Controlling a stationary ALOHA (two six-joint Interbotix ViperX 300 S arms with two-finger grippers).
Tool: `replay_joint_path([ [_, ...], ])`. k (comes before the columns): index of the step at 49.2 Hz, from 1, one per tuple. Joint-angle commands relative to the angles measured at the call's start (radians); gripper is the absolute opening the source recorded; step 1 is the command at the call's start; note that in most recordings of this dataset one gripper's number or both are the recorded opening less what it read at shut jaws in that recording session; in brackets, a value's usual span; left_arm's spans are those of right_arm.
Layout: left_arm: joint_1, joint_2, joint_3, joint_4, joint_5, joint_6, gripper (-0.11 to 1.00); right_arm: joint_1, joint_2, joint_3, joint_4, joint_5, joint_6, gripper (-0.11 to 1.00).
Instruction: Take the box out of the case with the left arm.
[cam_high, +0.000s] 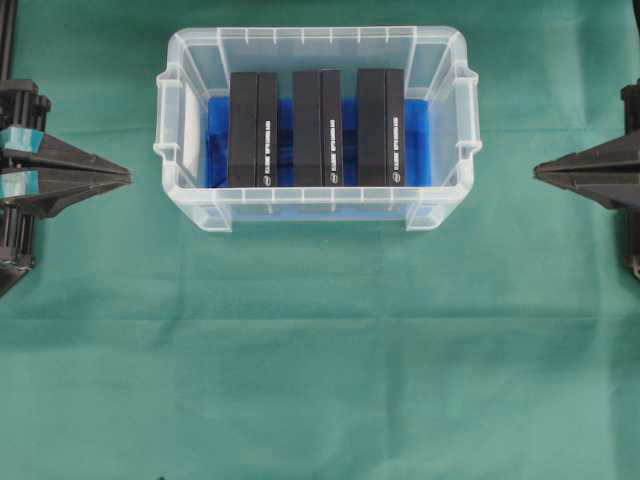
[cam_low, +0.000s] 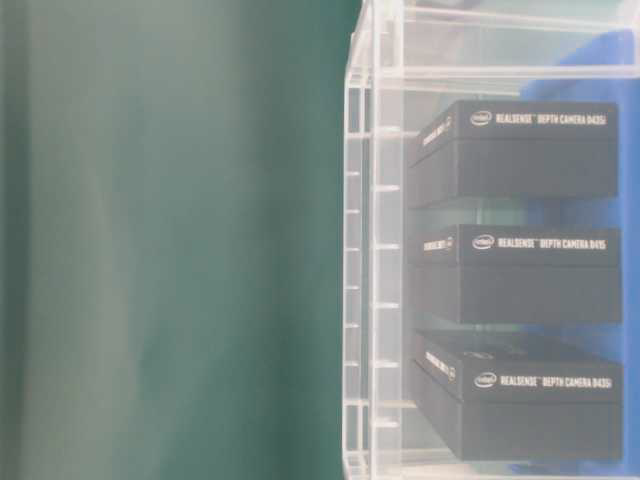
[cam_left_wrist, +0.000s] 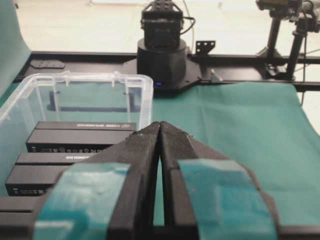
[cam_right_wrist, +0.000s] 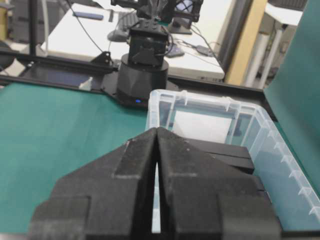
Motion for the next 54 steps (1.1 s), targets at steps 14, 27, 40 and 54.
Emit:
replay_joint_path([
  [14, -0.003, -0.025, -0.055, 0.038, 0.067, -0.003, 0.01, -0.012, 0.066, -0.097, -0.038, 0.193, -0.038, 0.01],
  [27, -0.008, -0.071, -0.064, 0.038, 0.106, -0.005, 0.01, -0.012, 0.063, -0.114, -0.057, 0.284, -0.034, 0.01],
  [40, -0.023, -0.146, -0.121, 0.038, 0.198, -0.005, 0.01, -0.012, 0.063, -0.121, -0.055, 0.35, -0.031, 0.01],
  [54, -0.023, -0.233, -0.265, 0.038, 0.382, 0.0, 0.01, -0.012, 0.071, -0.118, -0.051, 0.5, -0.026, 0.01],
])
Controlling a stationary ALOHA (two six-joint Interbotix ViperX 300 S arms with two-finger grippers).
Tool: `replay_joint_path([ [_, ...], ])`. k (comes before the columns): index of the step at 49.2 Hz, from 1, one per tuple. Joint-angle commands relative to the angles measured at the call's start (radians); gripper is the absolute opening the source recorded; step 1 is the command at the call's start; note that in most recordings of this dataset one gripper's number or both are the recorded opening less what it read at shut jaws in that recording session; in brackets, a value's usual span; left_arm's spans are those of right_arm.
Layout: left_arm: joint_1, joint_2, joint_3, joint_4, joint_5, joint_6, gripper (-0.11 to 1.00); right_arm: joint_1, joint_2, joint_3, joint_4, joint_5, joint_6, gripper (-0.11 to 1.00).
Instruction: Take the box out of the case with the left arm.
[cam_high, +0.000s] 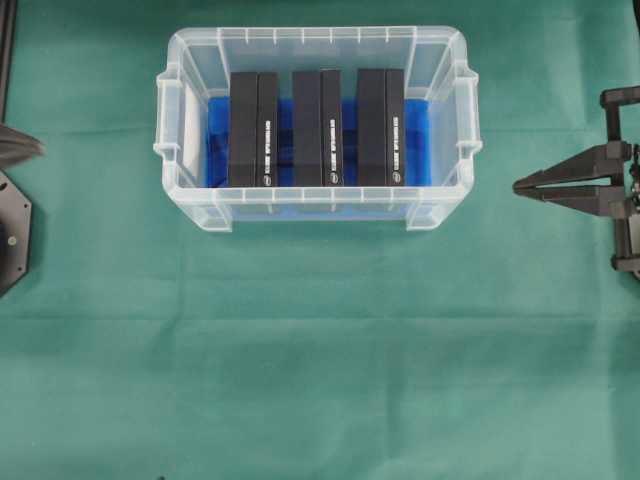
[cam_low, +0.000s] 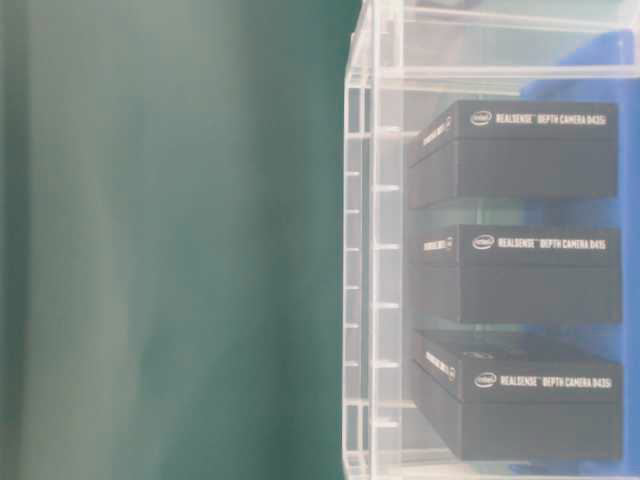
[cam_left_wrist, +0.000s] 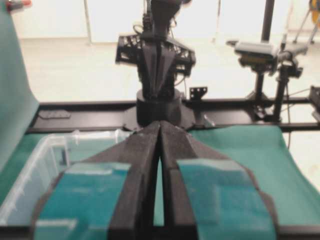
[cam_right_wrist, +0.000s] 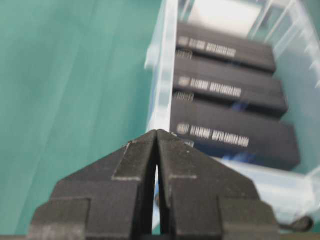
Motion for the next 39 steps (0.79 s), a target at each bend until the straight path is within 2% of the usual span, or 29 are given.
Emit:
replay_joint_path([
  [1, -0.005, -0.006, -0.075, 0.003, 0.055, 0.0, 0.01, -0.002, 0.008, -0.025, 0.006, 0.044, 0.003, 0.01],
  [12, -0.005, 0.009, -0.176, 0.003, 0.137, 0.003, 0.01, -0.002, 0.02, -0.02, 0.008, 0.155, 0.04, 0.01],
  [26, -0.005, 0.041, -0.23, 0.005, 0.249, -0.005, 0.01, -0.002, 0.031, -0.011, 0.009, 0.173, 0.055, 0.01],
  [34, -0.005, 0.066, -0.262, 0.002, 0.4, -0.04, 0.01, -0.002, 0.031, -0.012, 0.009, 0.209, 0.061, 0.01],
  [39, -0.005, 0.094, -0.304, 0.002, 0.549, -0.077, 0.01, -0.002, 0.029, -0.014, 0.009, 0.235, 0.084, 0.01],
])
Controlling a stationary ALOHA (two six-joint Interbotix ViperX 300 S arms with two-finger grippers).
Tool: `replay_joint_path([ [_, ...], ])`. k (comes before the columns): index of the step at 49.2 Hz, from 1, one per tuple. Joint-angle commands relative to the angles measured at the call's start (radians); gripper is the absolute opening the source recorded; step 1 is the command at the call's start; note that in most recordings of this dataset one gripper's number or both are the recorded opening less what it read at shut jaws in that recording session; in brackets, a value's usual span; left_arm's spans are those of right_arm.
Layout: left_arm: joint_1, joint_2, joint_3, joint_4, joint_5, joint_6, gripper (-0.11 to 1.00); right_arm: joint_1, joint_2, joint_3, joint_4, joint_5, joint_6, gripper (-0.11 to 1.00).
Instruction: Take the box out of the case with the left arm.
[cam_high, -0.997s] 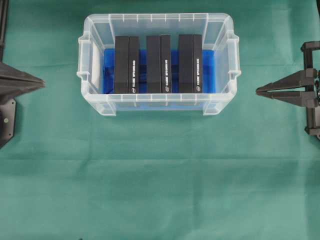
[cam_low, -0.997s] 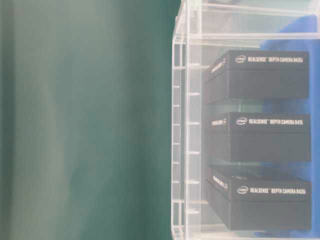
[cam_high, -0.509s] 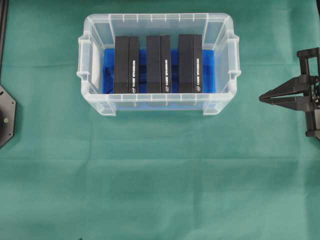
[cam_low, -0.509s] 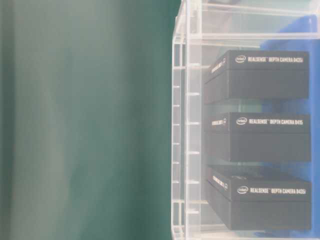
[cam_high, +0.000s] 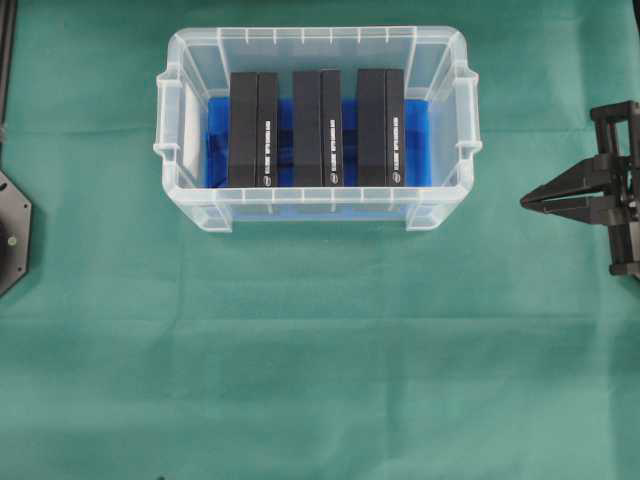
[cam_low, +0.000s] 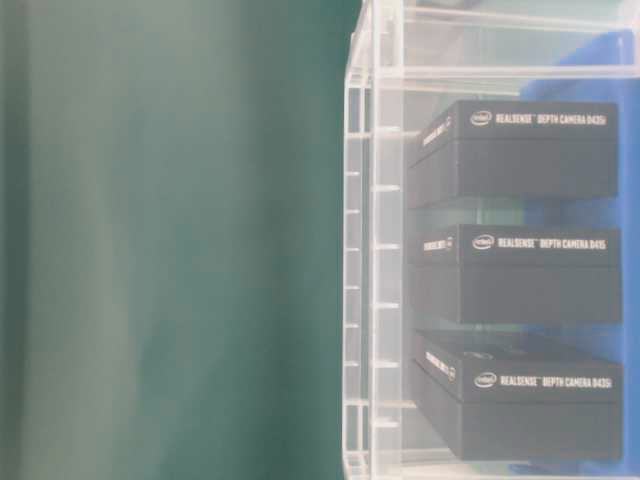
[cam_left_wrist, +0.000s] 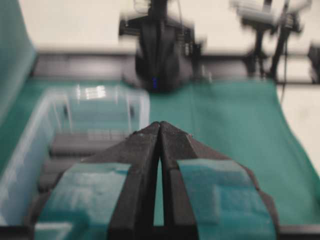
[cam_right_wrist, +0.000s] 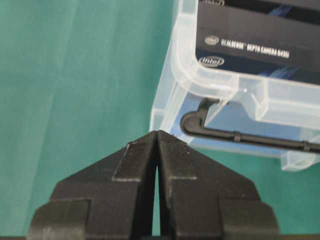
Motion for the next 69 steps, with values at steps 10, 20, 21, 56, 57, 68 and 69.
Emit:
replay_joint_path([
  [10, -0.003, 0.114, -0.161, 0.0, 0.494, -0.078, 0.01, 0.0, 0.002, -0.015, 0.003, 0.063, 0.029, 0.01],
  [20, -0.003, 0.201, -0.224, 0.0, 0.788, -0.112, 0.01, 0.0, 0.005, -0.015, 0.003, 0.156, 0.031, 0.01],
  [21, -0.003, 0.207, -0.227, 0.0, 0.807, -0.115, 0.01, 0.0, 0.005, -0.014, 0.003, 0.167, 0.029, 0.01],
  [56, 0.006, 0.296, -0.235, -0.003, 0.884, -0.813, 0.01, 0.0, 0.074, -0.028, 0.003, 0.511, 0.031, 0.01],
  [57, 0.006, 0.302, -0.233, -0.003, 0.891, -0.864, 0.01, 0.0, 0.072, -0.029, 0.003, 0.52, 0.031, 0.01],
  [68, 0.006, 0.318, -0.235, 0.003, 0.95, -1.319, 0.01, 0.0, 0.067, -0.041, 0.003, 0.592, 0.029, 0.01],
  [69, 0.006, 0.318, -0.235, 0.005, 0.954, -1.344, 0.01, 0.0, 0.067, -0.043, 0.003, 0.597, 0.029, 0.01],
])
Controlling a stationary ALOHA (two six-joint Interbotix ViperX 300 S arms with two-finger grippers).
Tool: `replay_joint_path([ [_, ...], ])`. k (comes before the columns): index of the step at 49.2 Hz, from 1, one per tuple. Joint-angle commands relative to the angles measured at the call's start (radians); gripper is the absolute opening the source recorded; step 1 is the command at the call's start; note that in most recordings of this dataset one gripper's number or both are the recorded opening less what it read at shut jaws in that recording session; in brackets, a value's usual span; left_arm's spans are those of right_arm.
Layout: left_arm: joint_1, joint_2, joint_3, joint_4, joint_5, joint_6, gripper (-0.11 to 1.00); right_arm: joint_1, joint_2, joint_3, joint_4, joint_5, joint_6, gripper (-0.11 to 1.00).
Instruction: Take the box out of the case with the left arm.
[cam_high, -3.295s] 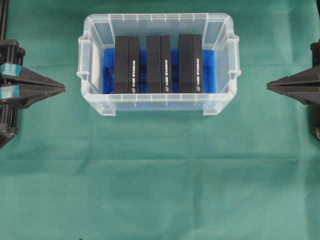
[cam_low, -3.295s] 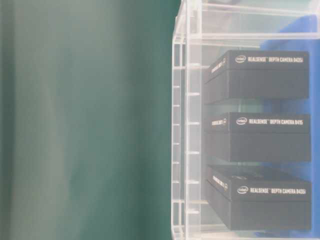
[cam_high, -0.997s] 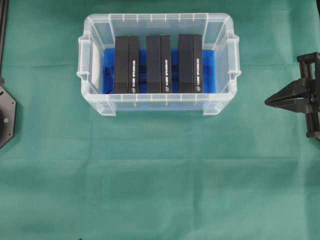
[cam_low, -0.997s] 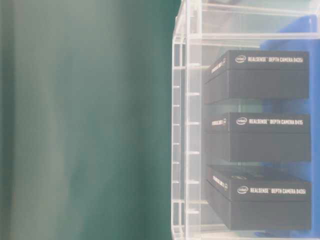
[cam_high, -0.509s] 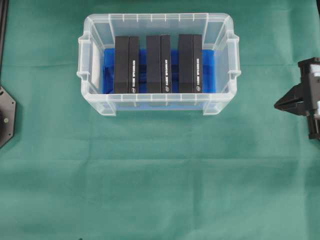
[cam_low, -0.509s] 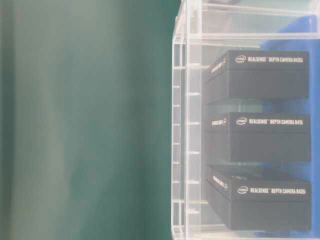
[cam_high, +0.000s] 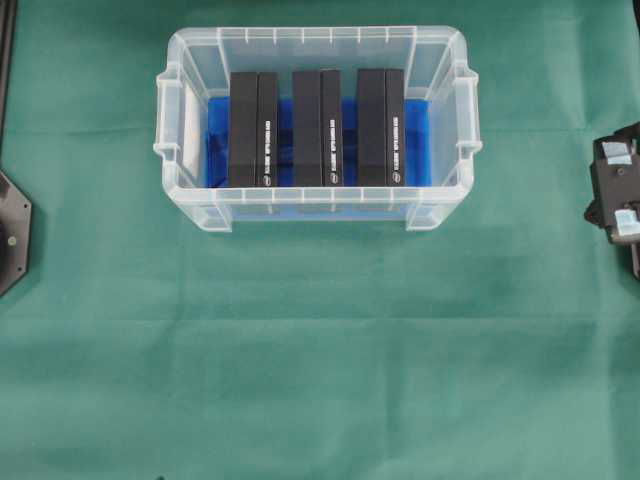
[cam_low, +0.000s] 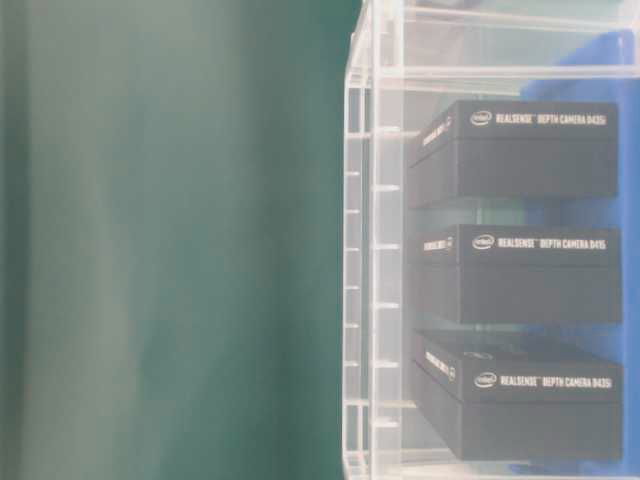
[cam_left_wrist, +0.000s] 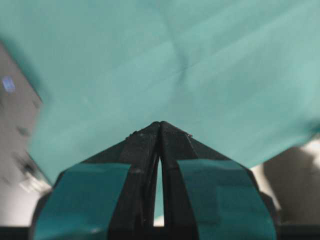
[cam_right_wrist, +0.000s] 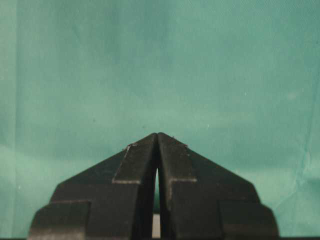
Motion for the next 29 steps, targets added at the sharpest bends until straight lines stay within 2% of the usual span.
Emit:
replay_joint_path([
  [1, 0.0, 0.006, -0.028, 0.006, 0.014, -0.083, 0.01, 0.0, 0.002, -0.031, 0.002, 0.018, 0.003, 0.01],
  [7, -0.008, 0.014, -0.029, 0.006, 0.04, -0.138, 0.01, 0.0, 0.0, -0.037, 0.002, 0.04, 0.003, 0.01],
  [19, -0.006, 0.032, -0.032, 0.006, 0.054, -0.137, 0.01, 0.0, -0.003, -0.048, 0.002, 0.084, 0.003, 0.01],
  [29, 0.031, 0.031, -0.031, 0.009, 0.055, -0.133, 0.01, 0.0, -0.031, -0.055, 0.002, 0.184, 0.003, 0.01],
])
